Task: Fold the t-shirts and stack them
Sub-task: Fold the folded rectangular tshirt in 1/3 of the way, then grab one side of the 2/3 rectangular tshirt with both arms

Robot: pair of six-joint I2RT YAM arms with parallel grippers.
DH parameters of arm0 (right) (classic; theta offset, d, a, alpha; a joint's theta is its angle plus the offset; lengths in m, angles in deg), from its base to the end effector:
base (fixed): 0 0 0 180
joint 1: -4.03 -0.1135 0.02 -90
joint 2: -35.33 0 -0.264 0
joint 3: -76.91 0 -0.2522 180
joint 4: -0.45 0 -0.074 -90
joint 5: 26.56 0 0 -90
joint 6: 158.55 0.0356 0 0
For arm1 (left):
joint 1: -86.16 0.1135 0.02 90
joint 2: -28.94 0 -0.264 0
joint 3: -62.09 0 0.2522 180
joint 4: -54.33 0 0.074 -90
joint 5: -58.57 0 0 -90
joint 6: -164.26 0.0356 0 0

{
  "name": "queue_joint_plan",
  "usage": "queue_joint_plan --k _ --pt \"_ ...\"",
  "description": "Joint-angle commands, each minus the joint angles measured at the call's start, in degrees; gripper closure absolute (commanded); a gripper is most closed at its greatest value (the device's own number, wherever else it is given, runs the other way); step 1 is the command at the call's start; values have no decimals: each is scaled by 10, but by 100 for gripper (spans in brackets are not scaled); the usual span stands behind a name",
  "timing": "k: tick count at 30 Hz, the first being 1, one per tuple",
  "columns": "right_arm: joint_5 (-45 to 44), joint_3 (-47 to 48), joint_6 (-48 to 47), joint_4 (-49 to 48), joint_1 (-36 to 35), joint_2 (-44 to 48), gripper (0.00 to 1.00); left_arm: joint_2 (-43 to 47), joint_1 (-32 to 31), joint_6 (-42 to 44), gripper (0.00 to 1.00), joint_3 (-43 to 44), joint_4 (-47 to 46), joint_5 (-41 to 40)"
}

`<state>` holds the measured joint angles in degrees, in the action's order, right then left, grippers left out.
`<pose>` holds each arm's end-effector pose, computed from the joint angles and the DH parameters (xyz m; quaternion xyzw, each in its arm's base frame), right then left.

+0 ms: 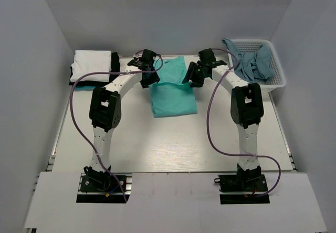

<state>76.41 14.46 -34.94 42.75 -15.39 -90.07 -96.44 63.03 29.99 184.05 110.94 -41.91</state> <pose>0.4617 0.1713 0.2108 0.0772 0.9317 0.2462 0.2556 0.4431 -0.1822 0.2193 -0.1997 0.9413 -0.0695 0.2632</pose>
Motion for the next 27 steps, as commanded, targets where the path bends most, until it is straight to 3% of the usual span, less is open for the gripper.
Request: queue_joint_plan --k 1,2,6,11,17,23,27 --pt "40 49 1 -72 11 -25 34 -5 15 -10 22 52 -28 -29" --pt "38 62 0 -72 17 -37 10 -10 20 2 1 66 -28 -10" --pt "47 128 -25 -26 26 -45 10 -2 20 54 0 99 -13 -4" --pt "48 -80 -42 -71 24 78 10 72 8 71 0 -16 -1 46" --pt "22 -279 -72 -70 22 188 10 173 -11 70 0 -255 -56 168" --pt "25 -377 -77 -85 22 226 10 232 -31 31 14 -398 -122 183" --pt "42 -381 -78 -92 11 207 24 233 -42 31 26 -411 -138 183"
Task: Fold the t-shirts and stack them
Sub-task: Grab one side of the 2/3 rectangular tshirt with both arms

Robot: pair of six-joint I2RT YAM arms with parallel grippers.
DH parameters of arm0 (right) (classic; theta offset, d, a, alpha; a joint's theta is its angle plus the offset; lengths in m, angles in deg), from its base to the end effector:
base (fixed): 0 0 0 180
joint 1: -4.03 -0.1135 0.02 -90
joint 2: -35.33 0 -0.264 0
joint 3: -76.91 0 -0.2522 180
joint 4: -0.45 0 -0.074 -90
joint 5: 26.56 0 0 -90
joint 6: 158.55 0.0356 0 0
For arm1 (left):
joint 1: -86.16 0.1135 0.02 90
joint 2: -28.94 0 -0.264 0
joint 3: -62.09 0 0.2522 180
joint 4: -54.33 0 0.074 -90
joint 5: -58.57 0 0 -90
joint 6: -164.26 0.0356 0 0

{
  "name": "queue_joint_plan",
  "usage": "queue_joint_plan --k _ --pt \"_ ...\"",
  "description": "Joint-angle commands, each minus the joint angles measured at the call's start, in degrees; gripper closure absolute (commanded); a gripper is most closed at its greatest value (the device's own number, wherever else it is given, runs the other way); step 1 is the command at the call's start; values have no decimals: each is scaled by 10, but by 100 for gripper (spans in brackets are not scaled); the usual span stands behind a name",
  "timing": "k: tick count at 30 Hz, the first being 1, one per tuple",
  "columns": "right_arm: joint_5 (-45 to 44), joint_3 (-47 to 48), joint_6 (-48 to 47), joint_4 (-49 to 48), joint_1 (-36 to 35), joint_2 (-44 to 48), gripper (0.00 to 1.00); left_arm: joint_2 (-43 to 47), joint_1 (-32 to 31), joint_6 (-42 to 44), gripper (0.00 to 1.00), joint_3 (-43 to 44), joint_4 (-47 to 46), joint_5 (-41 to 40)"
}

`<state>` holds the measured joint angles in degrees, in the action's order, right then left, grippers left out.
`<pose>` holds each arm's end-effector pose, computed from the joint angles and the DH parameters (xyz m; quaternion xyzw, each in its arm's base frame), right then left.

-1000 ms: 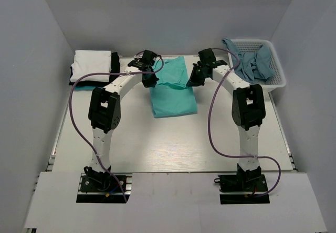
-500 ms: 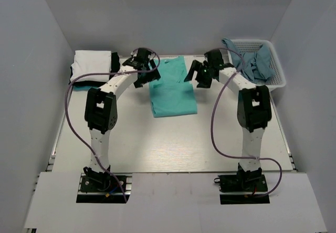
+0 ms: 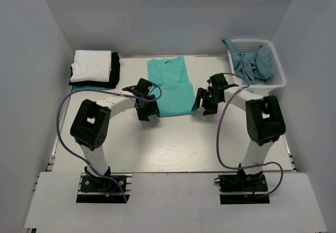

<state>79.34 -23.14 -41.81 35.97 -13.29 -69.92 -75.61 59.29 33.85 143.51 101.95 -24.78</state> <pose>0.3505 0.1195 0.1659 0.0440 0.9581 0.2177 0.1811 0.3142 -0.1638 0.1667 -0.1064 0.9785 -0.1401 0.1073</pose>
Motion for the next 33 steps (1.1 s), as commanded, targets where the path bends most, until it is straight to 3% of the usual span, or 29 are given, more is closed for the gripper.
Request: queue_joint_plan --k 1,4,9,10,12,13,16,18,22,25,27,33 --pt "21 -5 -9 -22 -1 1 24 16 -5 -7 33 -5 -53 6" --pt "27 -11 0 -40 -2 -9 29 -2 -5 -7 53 9 -35 -9" --pt "26 -21 9 -59 -4 -21 39 -21 -5 -7 65 0 -42 -9" --pt "28 -23 11 -81 -6 -22 49 -32 -5 -7 68 0 -48 -2" --pt "30 -18 14 -84 -6 -34 58 -49 -5 -7 74 0 -48 -2" --pt "33 -18 15 -88 -8 -38 72 -54 -5 -7 78 0 -48 3" --pt "40 -30 16 -113 -12 -42 78 -60 -5 -7 97 5 -53 3" --pt "38 -22 10 -106 -10 -50 99 -67 -5 -7 100 11 -53 -2" --pt "48 -26 1 -91 -13 -26 100 -46 -5 -7 100 -6 -48 -33" --pt "55 -38 -15 -51 -16 16 100 36 -10 0 100 -69 -79 -33" --pt "62 -73 -20 -36 -20 54 100 106 -15 6 100 -98 -85 -23" --pt "61 -142 -31 33 -32 170 100 207 -41 -3 100 -177 -70 76"
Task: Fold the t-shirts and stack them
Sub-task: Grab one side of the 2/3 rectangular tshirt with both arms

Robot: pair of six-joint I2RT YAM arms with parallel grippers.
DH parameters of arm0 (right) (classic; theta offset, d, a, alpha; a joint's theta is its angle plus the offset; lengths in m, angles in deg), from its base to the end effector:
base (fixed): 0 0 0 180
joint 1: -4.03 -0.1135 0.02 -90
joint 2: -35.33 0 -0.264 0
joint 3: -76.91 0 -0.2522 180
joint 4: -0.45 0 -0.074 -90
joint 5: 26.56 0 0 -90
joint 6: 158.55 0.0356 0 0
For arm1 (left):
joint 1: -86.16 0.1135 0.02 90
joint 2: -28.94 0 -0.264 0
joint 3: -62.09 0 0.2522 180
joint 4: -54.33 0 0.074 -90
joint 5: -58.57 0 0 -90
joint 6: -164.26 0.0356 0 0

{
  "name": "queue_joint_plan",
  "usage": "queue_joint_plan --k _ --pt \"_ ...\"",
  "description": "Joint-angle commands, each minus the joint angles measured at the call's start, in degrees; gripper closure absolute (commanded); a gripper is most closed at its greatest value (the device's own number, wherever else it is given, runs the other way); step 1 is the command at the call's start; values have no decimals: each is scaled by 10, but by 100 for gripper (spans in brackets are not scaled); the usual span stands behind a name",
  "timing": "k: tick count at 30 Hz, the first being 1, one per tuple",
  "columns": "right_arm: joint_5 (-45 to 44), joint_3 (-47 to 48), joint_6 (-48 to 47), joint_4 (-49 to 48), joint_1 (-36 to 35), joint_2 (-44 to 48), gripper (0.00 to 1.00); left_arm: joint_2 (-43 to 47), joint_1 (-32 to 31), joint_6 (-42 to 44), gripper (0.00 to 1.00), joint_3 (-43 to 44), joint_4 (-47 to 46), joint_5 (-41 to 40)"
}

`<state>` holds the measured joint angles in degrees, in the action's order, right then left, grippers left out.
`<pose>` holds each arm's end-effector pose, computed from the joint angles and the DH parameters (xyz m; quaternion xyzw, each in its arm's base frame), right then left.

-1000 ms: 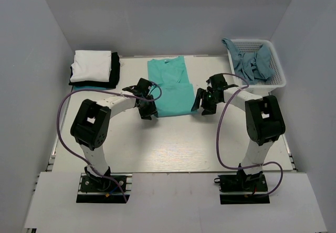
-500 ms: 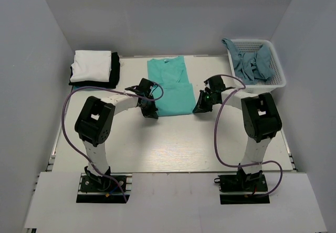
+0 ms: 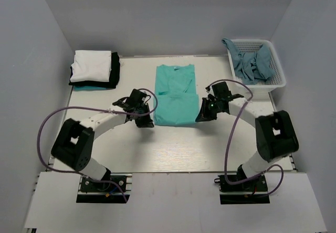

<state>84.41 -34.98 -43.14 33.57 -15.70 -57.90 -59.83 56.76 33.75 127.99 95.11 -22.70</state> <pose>0.2966 0.1199 0.1788 -0.0029 0.9471 0.2649 0.1813 0.2545 -0.1496 0.1816 -0.0767 0.9680 -0.1909 0.1438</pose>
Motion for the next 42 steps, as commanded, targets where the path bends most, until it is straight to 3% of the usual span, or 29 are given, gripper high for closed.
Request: queue_joint_plan --k 1,2,3,5,6,8,12,19,23,29,32,34,36,39,42 --pt "14 -48 -16 60 -9 71 100 61 -16 -8 100 -43 -1 62" --pt "16 -58 -16 60 -13 89 100 75 -22 -14 100 -50 -1 67" --pt "16 -66 -14 59 -15 102 100 76 -22 -14 89 -56 -1 73" --pt "10 -95 -8 48 -15 110 100 76 -22 -14 44 -56 7 73" --pt "13 -99 -7 45 -15 111 100 81 -28 -14 33 -56 -13 73" --pt "20 -107 -2 37 -17 110 100 81 -28 -14 26 -56 -31 66" --pt "20 -113 3 23 -18 116 100 56 -41 -3 27 -56 -72 52" --pt "21 -115 10 12 -16 111 100 -4 -58 22 61 -50 -83 13" --pt "27 -117 17 2 -16 100 100 -22 -64 9 68 -61 -99 -9" --pt "28 -131 29 -3 -15 103 100 -33 -69 3 68 -42 -99 -28" --pt "22 -130 32 1 -15 102 100 -33 -69 22 61 -18 -67 -48" --pt "20 -128 31 1 -17 102 100 -28 -74 39 49 -5 -40 -89" --pt "20 -129 32 0 -16 100 100 -23 -74 47 45 1 -28 -111" --pt "24 -125 32 -1 -15 89 100 -23 -74 53 45 1 -47 -121" --pt "29 -122 30 1 -16 81 100 -49 -74 53 51 1 -60 -109"
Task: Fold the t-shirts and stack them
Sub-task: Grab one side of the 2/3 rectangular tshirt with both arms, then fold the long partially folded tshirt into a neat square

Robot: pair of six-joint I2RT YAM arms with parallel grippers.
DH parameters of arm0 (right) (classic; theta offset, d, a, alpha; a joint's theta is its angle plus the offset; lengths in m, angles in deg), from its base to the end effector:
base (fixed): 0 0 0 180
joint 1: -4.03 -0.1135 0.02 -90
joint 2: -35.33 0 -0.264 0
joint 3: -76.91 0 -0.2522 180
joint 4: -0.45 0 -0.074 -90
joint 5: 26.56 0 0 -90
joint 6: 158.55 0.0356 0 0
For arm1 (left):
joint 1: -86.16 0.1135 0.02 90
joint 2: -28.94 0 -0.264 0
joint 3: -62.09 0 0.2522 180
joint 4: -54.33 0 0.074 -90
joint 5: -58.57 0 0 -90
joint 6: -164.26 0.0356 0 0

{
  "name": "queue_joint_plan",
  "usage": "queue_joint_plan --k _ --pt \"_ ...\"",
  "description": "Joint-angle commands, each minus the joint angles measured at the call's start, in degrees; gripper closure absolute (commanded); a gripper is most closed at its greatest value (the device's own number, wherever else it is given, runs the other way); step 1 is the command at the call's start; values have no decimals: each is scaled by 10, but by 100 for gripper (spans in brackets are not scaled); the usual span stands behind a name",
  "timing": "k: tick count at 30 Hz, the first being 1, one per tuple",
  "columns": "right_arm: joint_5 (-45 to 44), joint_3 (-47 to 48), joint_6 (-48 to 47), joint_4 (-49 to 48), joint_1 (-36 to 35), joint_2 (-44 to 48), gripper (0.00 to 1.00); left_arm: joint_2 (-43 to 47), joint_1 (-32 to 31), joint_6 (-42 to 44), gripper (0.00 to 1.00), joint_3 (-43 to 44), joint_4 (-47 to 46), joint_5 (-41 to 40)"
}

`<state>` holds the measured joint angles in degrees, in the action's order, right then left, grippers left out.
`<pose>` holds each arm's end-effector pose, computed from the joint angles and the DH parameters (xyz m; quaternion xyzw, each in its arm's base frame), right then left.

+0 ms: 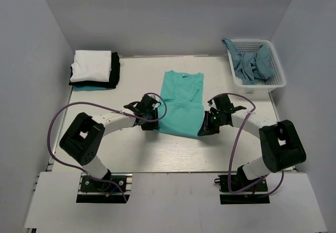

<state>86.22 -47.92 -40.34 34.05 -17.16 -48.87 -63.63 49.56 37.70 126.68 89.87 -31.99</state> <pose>0.2402 0.1079 0.1589 0.0117 0.9535 0.2712 0.1305 0.2438 -0.1806 0.1608 -0.0008 0.9734 -0.1327 0.1868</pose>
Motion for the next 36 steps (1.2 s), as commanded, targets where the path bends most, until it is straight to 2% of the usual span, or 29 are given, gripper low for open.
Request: queue_joint_plan --k 1,3,7,10,11,14,17,20,25,30,36 --pt "11 8 3 -5 -2 -10 100 -19 -2 18 55 14 -13 -9" --pt "11 10 2 -3 -2 -10 100 -33 -2 18 62 20 -13 -2" --pt "3 10 -3 5 -2 -6 100 -40 -8 18 68 5 -44 38" --pt "4 9 1 6 -3 -6 100 -40 -14 18 84 0 -63 64" --pt "3 8 0 10 -2 -7 100 -40 -14 13 100 0 -63 71" --pt "4 15 0 26 -2 6 100 -21 -14 13 100 13 10 79" --pt "-1 13 0 78 -3 52 100 58 -14 -2 100 1 94 78" --pt "-2 21 4 143 -3 107 100 123 -19 -2 100 1 169 121" --pt "2 87 11 238 0 142 100 124 -19 -8 100 105 287 108" --pt "-3 193 13 272 3 110 100 81 -7 -15 100 222 374 56" --pt "2 362 -13 293 24 -11 100 30 15 -58 100 328 401 -29"
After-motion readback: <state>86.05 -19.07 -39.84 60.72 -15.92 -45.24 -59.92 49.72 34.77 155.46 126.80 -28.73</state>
